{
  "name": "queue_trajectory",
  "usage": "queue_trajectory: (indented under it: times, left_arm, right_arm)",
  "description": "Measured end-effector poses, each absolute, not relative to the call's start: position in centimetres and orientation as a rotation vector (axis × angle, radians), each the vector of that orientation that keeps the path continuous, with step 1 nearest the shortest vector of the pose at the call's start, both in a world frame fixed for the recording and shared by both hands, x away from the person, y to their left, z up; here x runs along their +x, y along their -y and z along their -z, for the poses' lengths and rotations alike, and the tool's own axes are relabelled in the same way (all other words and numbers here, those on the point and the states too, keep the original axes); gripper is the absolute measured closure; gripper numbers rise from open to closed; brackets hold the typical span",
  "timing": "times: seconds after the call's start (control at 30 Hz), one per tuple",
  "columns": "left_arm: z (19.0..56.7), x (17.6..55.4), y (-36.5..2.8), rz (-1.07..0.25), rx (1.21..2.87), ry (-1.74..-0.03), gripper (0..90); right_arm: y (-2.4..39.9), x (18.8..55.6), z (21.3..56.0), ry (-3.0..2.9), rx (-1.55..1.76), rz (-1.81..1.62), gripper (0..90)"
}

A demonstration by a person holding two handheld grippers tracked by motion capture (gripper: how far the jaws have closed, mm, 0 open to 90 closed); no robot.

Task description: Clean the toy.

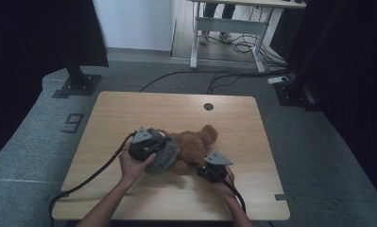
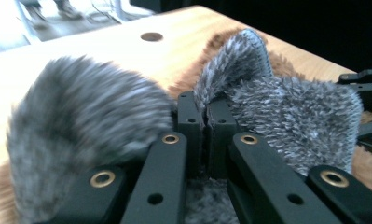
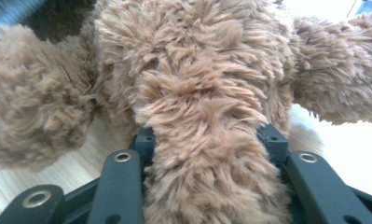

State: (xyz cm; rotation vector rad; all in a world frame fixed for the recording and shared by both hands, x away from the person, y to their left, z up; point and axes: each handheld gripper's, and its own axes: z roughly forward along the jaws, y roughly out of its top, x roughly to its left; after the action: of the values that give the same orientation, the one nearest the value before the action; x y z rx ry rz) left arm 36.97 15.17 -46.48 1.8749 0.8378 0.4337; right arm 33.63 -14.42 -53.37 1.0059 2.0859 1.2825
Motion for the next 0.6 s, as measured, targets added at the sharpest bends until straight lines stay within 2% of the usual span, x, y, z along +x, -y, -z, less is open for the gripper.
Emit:
queue_trajectory:
  times: [0.17, 0.33, 0.47, 0.6]
  left_arm:
    - [46.5, 37.4, -18.6, -0.509, 1.867, -0.941, 86.5]
    - [47.8, 38.5, -21.1, -0.452, 1.83, -1.055, 86.3]
    - [46.3, 38.0, -19.6, -0.41, 1.796, -0.984, 86.3]
    - [44.2, 37.5, -15.3, -0.394, 1.824, -0.859, 86.2]
  right_arm:
    - [14.6, 33.6, 53.4, -2.087, 1.005, -1.282, 55.6]
    - [14.9, 33.7, 53.5, -2.086, 1.014, -1.286, 55.6]
    - [14.9, 33.8, 53.5, -2.083, 1.023, -1.293, 55.6]
    - [14.8, 33.8, 53.5, -2.082, 1.022, -1.292, 55.7]
